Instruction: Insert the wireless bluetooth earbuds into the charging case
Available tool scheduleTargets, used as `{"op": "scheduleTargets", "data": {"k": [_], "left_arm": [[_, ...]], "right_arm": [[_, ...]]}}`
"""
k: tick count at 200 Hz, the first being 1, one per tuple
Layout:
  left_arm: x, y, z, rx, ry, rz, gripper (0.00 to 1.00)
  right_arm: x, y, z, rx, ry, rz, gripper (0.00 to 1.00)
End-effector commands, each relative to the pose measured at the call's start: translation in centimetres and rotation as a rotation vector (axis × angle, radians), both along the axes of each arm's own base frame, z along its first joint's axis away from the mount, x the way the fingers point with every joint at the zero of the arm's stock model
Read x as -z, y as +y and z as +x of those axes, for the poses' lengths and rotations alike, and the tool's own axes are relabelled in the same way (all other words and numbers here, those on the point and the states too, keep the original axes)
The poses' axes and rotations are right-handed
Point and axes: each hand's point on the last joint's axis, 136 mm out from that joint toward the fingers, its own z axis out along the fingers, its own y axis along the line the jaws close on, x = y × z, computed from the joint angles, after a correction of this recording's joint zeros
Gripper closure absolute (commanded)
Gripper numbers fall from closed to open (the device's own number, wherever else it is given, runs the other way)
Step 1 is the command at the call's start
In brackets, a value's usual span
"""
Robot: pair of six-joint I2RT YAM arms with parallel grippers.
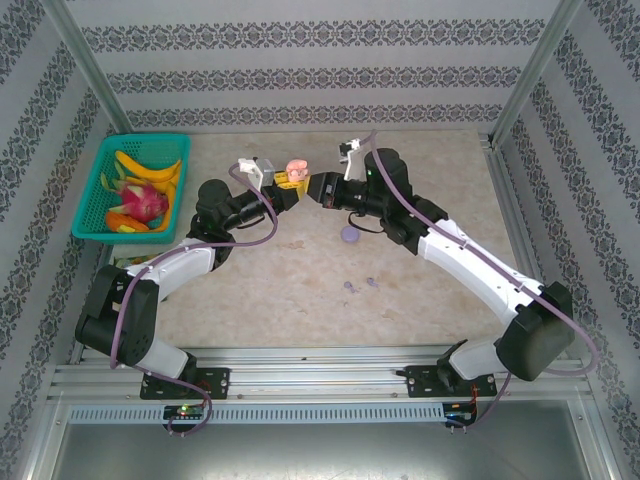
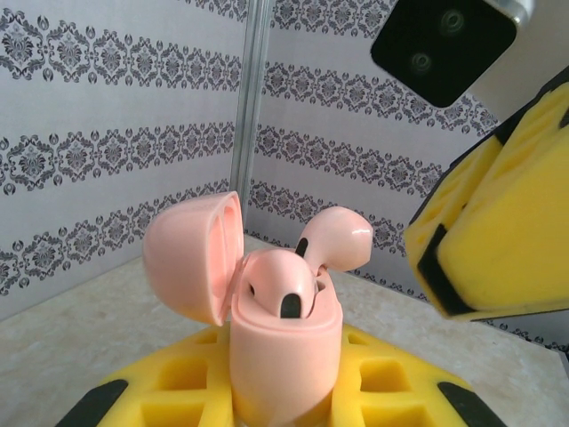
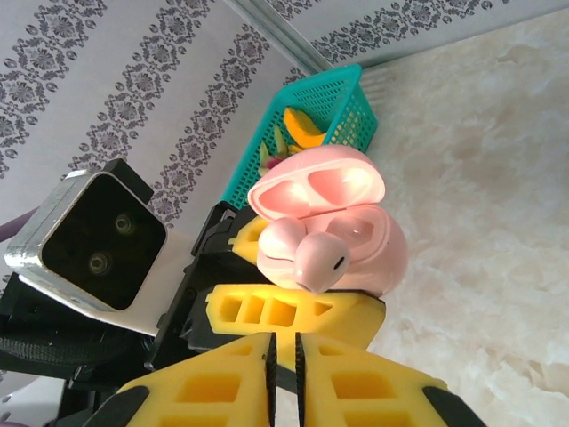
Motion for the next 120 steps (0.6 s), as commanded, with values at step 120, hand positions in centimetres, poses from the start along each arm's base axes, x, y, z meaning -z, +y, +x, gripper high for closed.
{"op": "scheduleTargets", "data": {"k": [120], "left_arm": [[-2.0,-0.6,-0.9,0.039,-0.058,-0.031,1.0]], "right_arm": [[-2.2,-1.0,2.7,0.036,-0.044,0.019,0.83]]}}
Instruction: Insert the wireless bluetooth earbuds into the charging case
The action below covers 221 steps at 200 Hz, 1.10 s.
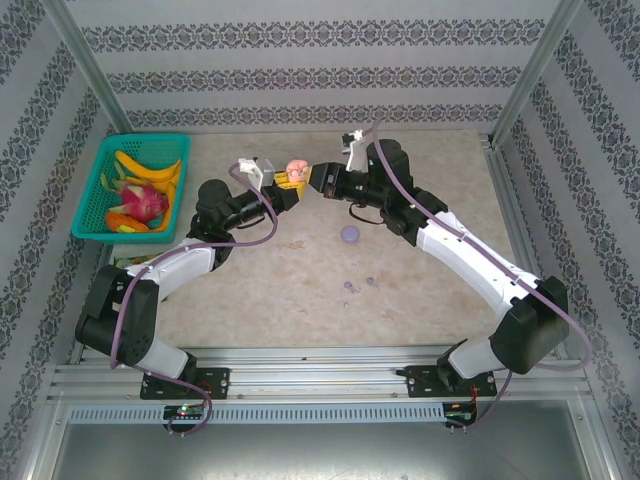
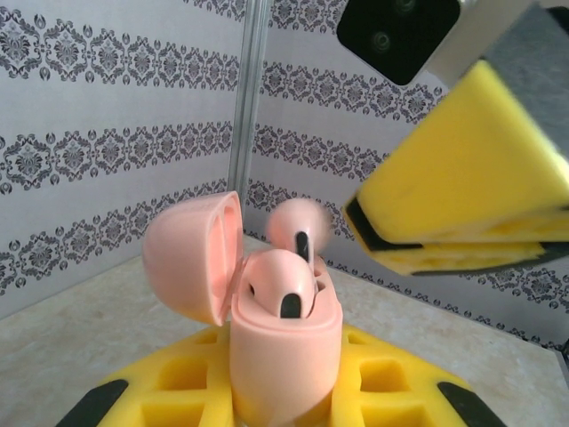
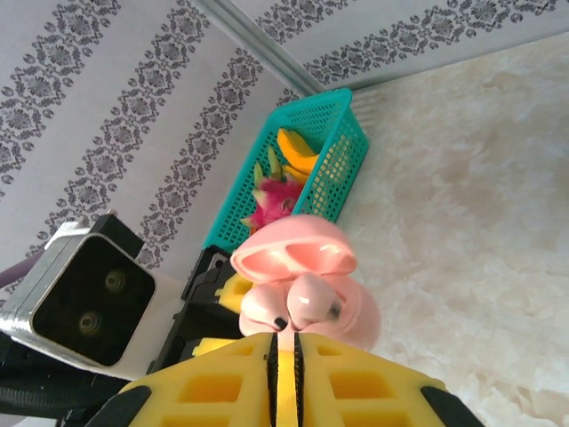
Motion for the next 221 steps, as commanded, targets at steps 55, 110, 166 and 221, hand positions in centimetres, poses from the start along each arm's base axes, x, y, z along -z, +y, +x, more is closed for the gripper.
{"op": "scheduleTargets", "data": {"k": [55,110,166,221], "left_arm": [[-2.0,-0.6,-0.9,0.036,-0.06,-0.031,1.0],[-1.1,-0.8,-1.4,0.062,-0.041,-0.02,1.0],[0.0,-1.4,-2.3,0.133,0.002,0.005,1.0],[0.4,-1.9,-2.4,0.158,0.025,0.018,1.0]], "right_arm": [[-1.7,-0.6,1.3,0.011,-0.037,0.018,0.83],[-2.6,-3.4,2.8,0.08,-0.047,0.007,0.81],[0.2,-1.2,5.7,-0.036,0.06,-0.084,0.78],[2.8,1.6,7.3,-0.126,0.132,-0.111,0.8]]}}
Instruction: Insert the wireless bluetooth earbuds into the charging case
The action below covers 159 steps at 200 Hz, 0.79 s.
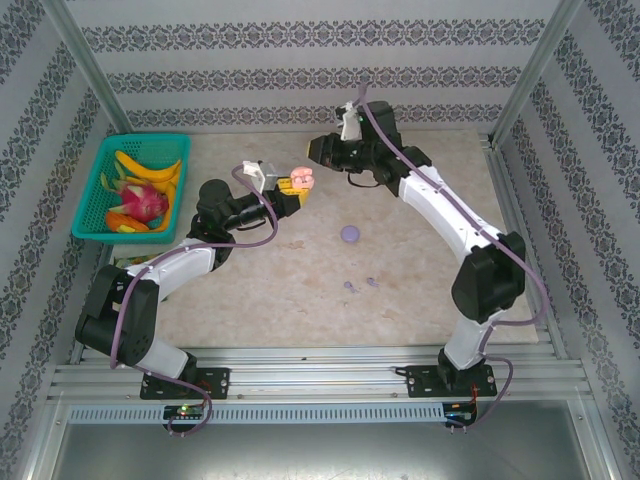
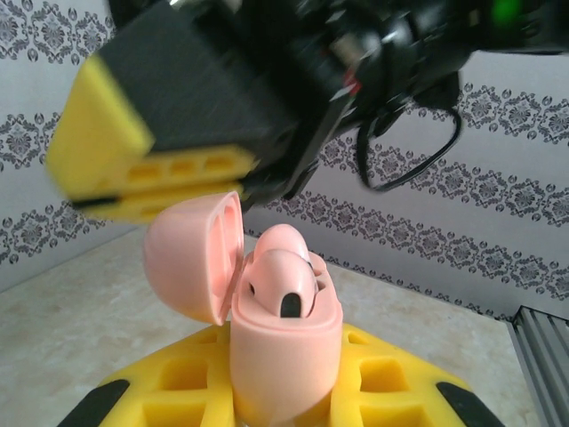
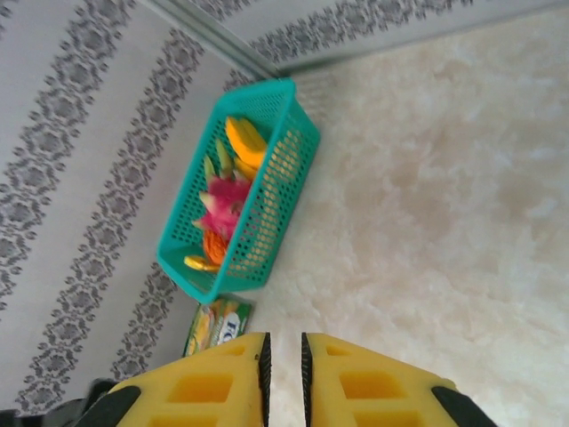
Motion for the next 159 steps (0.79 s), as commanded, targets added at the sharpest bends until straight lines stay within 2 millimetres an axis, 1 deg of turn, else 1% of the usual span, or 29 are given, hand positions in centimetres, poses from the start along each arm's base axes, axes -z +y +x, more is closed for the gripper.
{"op": "scheduleTargets", "data": {"k": [1,11,35,60,89,101,108,118,130,139,154,159], "left_arm": [[-0.2,-0.9,-0.9,0.055,0.007,0.001,1.0],[0.0,-1.0,-0.7,0.053,0.016,0.005,1.0],[0.2,-1.1,-0.4,0.05,0.031,0.012,1.0],[0.4,-1.1,0.0,0.041,0.042,0.017,1.0],[0.9,-1.2,0.5,0.035,0.062,0.021,1.0],[1.3,-1.3,0.9,0.028,0.08,0.024,1.0],[1.6,-1.3,1.1,0.022,0.093,0.027,1.0],[2.3,-1.3,1.7,0.01,0.127,0.032,1.0],[3.5,-1.3,2.7,-0.019,0.182,0.04,1.0],[4.8,-1.4,3.4,-0.031,0.242,0.046,1.0],[6.9,-1.8,4.8,-0.045,0.366,0.06,1.0],[8.0,-1.8,5.3,-0.058,0.425,0.068,1.0]], "right_arm": [[-0.4,1.4,-1.0,-0.085,0.008,-0.007,0.8],[-0.4,1.9,-1.3,-0.104,0.007,-0.015,0.8],[-0.4,2.4,-2.4,-0.135,-0.006,-0.04,0.8],[-0.3,1.9,-3.6,-0.137,-0.018,-0.06,0.8],[0.4,0.7,-4.5,-0.104,-0.023,-0.093,0.8],[1.0,-0.4,-4.1,-0.059,-0.02,-0.115,0.78],[1.6,-1.3,-3.5,-0.013,-0.006,-0.127,0.75],[2.3,-2.9,-2.6,0.058,0.015,-0.13,0.75],[3.2,-4.9,-1.7,0.138,0.046,-0.12,0.73],[3.9,-6.1,-1.3,0.181,0.064,-0.118,0.72],[5.3,-7.6,-1.3,0.223,0.091,-0.127,0.72],[5.8,-8.0,-1.4,0.234,0.102,-0.134,0.72]]}}
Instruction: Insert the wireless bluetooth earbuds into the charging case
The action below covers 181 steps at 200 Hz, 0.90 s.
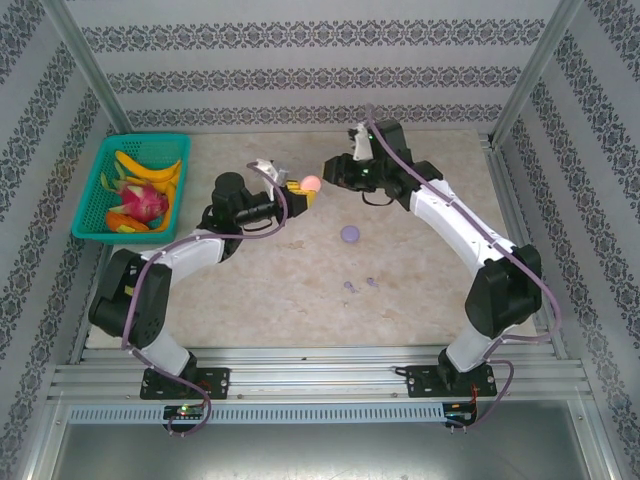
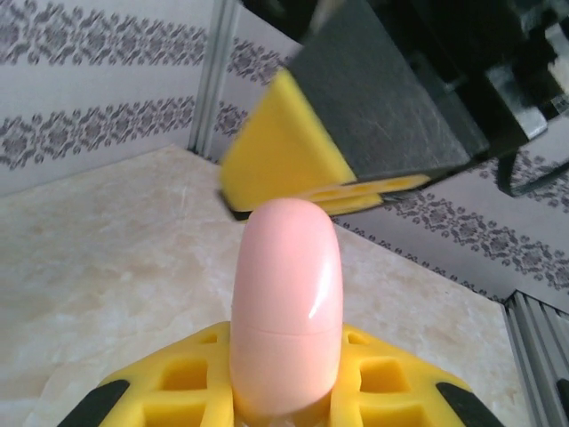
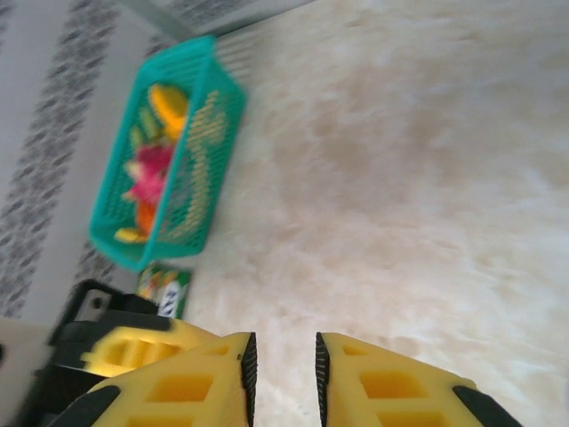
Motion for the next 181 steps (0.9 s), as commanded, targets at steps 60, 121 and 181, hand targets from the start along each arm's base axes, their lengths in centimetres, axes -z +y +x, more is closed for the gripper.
{"op": "scheduleTargets", "data": {"k": [60,121,181], "left_arm": [[12.7,-0.2,6.5,-0.187,0.745,0.099,1.0],[17.1,0.1,8.6,-0.237,1.065,0.105,0.93],[20.7,1.9,9.1,-0.307,1.21,0.075,0.82]], "right_arm": [[7.6,-6.0,-0.6,0.203,0.132,-0.137,0.65],[12.0,-7.2,-1.3,0.242,0.232,-0.22,0.56],[14.5,-8.4,-2.2,0.29,0.289,-0.316,0.48]]}}
